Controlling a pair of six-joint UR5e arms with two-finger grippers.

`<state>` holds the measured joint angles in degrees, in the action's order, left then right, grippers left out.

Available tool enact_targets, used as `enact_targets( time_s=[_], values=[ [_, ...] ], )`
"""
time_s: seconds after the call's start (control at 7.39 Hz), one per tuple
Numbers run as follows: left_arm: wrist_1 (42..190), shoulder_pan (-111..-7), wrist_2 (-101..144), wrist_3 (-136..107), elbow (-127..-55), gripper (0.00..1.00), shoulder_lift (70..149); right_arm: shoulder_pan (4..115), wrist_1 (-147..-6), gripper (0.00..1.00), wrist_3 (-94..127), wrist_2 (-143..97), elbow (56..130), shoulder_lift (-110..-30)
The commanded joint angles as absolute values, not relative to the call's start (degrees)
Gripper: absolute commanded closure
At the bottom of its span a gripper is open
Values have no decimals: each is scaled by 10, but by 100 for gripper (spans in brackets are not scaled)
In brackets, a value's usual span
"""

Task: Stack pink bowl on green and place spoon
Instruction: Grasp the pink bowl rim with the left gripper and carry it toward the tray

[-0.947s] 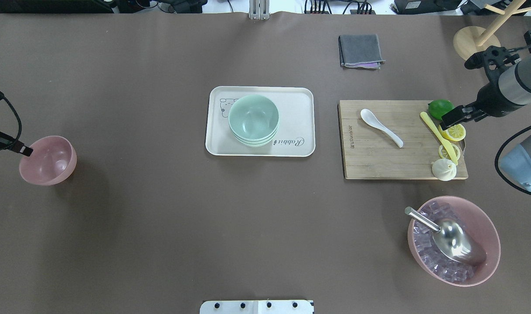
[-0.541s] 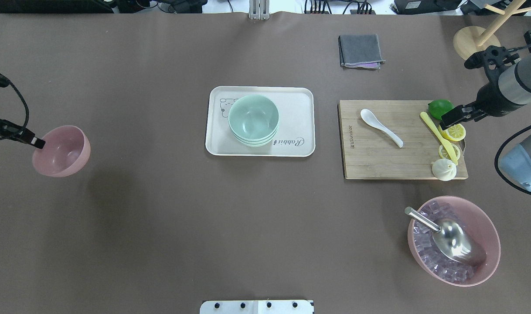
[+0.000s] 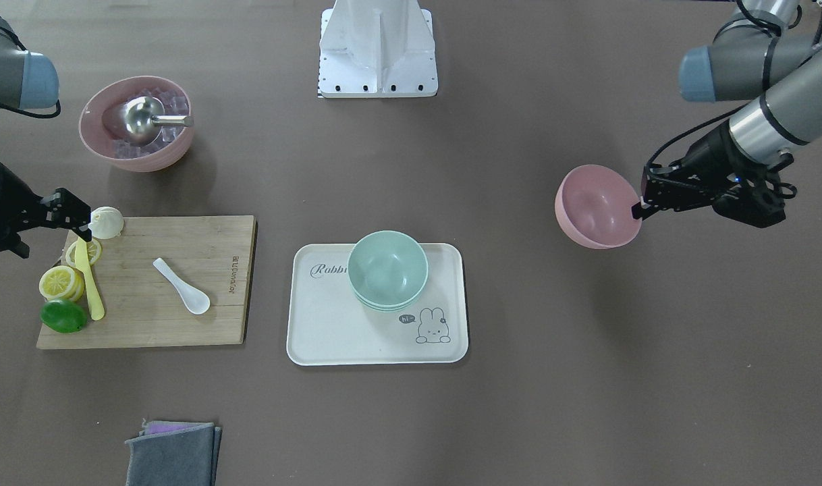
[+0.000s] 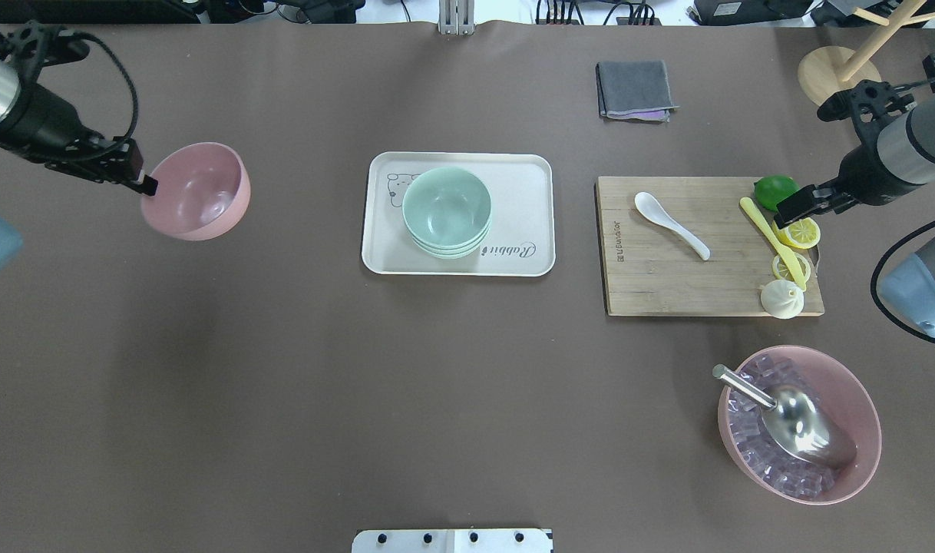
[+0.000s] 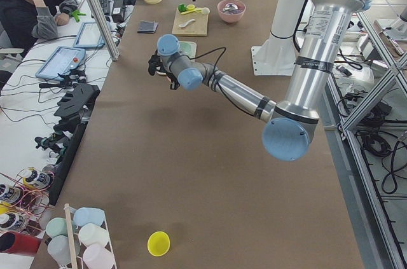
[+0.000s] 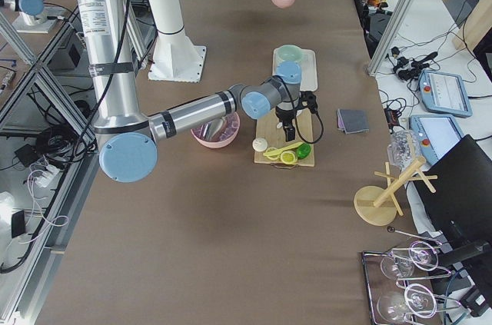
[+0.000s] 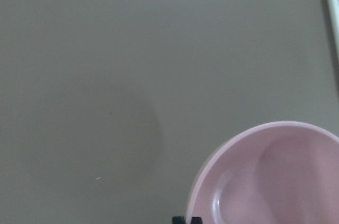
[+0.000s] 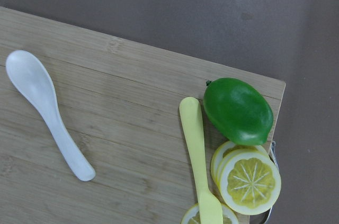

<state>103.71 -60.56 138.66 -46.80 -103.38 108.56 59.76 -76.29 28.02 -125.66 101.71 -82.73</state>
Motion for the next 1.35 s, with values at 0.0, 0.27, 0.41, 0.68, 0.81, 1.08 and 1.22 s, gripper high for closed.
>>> enact_targets(
  time_s=[0.0, 0.27, 0.41, 0.68, 0.81, 1.08, 1.22],
  values=[
    [912, -542, 1322, -553, -1052, 100, 1200, 597, -763, 0, 279, -1256, 1017, -824],
    [911, -466, 1257, -642, -1000, 100, 1283, 597, -763, 0, 280, -1256, 1016, -824],
    [912, -440, 1229, -669, -954, 100, 1327, 597, -763, 0, 280, -1256, 1016, -824],
    [921, -432, 1208, -689, -884, 100, 1379, 597, -763, 0, 279, -1256, 1015, -823],
    [926, -432, 1206, -689, -869, 100, 1380, 597, -763, 0, 279, -1256, 1014, -822],
    [963, -417, 1180, -692, -839, 100, 1381, 597, -763, 0, 279, -1256, 1014, -822],
    [975, -415, 1179, -700, -832, 100, 1381, 597, -763, 0, 279, -1256, 1014, -822]
  ],
)
